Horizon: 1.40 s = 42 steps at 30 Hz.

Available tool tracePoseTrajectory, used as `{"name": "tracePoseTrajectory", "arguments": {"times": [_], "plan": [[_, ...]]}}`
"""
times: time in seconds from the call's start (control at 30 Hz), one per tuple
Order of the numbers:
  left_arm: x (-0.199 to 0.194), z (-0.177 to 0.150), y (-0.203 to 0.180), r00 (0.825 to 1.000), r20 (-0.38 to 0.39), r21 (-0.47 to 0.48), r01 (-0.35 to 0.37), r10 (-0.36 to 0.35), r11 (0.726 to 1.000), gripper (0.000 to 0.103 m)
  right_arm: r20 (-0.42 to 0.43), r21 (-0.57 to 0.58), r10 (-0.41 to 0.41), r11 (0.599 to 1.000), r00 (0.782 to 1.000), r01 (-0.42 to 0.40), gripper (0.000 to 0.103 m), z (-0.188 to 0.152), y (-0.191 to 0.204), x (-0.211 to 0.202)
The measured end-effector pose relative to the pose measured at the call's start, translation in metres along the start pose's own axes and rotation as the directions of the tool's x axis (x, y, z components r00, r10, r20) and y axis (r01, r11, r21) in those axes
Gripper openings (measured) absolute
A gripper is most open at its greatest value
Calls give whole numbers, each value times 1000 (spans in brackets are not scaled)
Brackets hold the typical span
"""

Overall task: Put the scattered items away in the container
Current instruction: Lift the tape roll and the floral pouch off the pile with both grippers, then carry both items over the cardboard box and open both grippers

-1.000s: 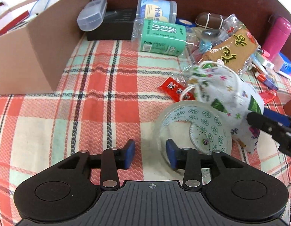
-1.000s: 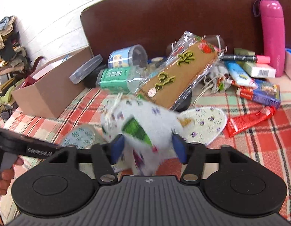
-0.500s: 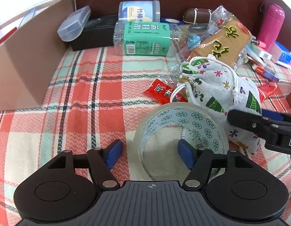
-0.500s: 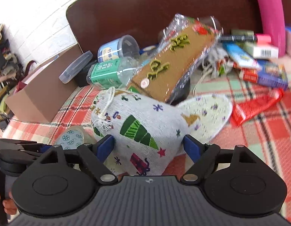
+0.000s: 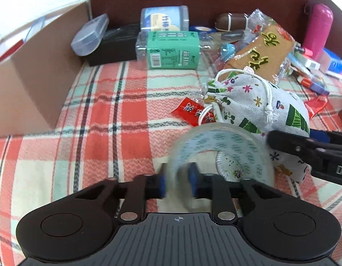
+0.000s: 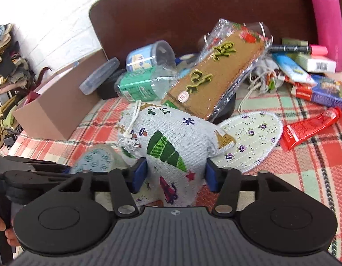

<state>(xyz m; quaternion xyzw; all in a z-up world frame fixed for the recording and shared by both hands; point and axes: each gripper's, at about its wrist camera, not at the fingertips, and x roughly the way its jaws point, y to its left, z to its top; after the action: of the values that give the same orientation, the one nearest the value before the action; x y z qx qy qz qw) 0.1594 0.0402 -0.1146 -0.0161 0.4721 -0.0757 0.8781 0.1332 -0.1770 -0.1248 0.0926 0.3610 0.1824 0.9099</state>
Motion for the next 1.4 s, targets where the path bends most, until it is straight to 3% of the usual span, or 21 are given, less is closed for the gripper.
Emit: {"name": "tracePoseTrajectory", "arguments": {"times": [0.27,0.6,0.83,1.03,1.4], "plan": [[-20,-14,15,999,-4,-73,41,-41,997,7,33,-78,26,997,999,-23,46,-3,26,-19],[-62,-14,44,996,80,-118,55,-46,991,8,80,-169,70,984,994,-56,44,11,66,-38],[-101,-2,81,985,173,-166,34,-4,986,8,137,-246,125,965,983,-89,43,40,116,-41],[-140,18,122,963,259,-209,-21,76,978,8,184,-322,195,938,963,-128,43,76,175,-34],[-169,88,204,927,330,-267,-89,178,959,9,237,-369,240,919,941,-141,43,150,261,11]]}}
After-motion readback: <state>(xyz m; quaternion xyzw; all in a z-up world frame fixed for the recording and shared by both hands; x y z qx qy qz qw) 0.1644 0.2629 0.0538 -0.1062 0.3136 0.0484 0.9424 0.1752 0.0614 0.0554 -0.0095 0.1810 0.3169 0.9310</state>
